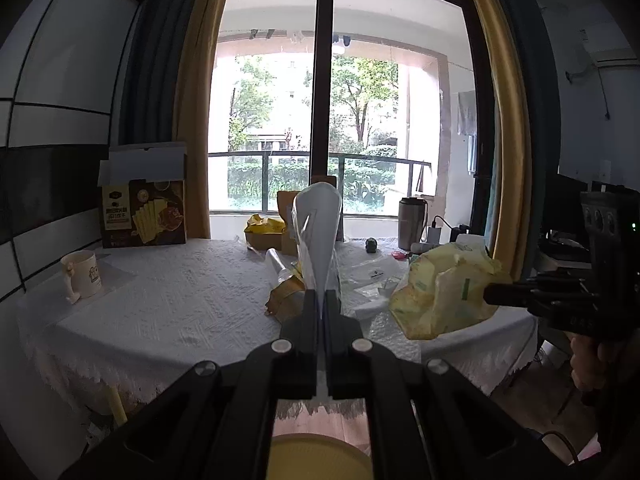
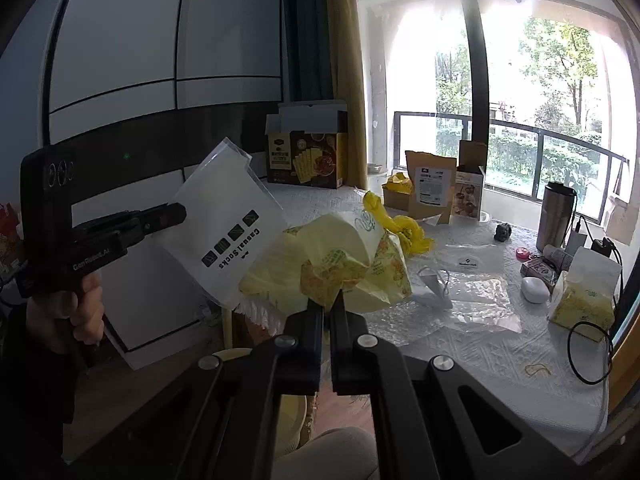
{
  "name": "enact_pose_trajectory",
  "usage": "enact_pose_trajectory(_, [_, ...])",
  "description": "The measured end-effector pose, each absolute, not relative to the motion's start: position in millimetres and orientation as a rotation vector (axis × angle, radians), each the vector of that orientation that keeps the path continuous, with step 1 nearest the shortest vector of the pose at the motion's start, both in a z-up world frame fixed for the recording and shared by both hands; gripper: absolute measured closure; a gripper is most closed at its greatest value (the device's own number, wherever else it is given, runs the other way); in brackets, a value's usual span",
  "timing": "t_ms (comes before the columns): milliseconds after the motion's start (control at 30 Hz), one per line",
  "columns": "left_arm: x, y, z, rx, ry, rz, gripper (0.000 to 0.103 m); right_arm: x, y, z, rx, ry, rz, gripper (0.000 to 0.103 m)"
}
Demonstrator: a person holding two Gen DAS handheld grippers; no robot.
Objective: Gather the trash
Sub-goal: 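Carry both held bags down toward the yellow bin with both tools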
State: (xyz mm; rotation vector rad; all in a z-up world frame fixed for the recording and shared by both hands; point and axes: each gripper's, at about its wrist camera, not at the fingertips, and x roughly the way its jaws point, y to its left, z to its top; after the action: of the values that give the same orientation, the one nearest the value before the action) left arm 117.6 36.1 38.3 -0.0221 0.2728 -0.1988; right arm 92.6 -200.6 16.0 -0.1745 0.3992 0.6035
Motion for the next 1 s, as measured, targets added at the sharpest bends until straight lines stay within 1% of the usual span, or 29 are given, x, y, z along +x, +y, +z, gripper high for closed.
enact_pose_trajectory(300, [104,53,4,-0.055,0.34,-0.156,0.101,90,-170,-7,-0.205,0.42,0.675,0.1])
enact_pose_trajectory(767, [114,63,-94,-0.147,0.57,-0.127,0.101,101,-114,-62,-0.273,0.547,0.764,0.1])
enact_pose_trajectory(1000, [120,72,-132,-0.217,0.667,-0.117,0.101,109,-105,-86,-0.275,0.607,0.771,0.1])
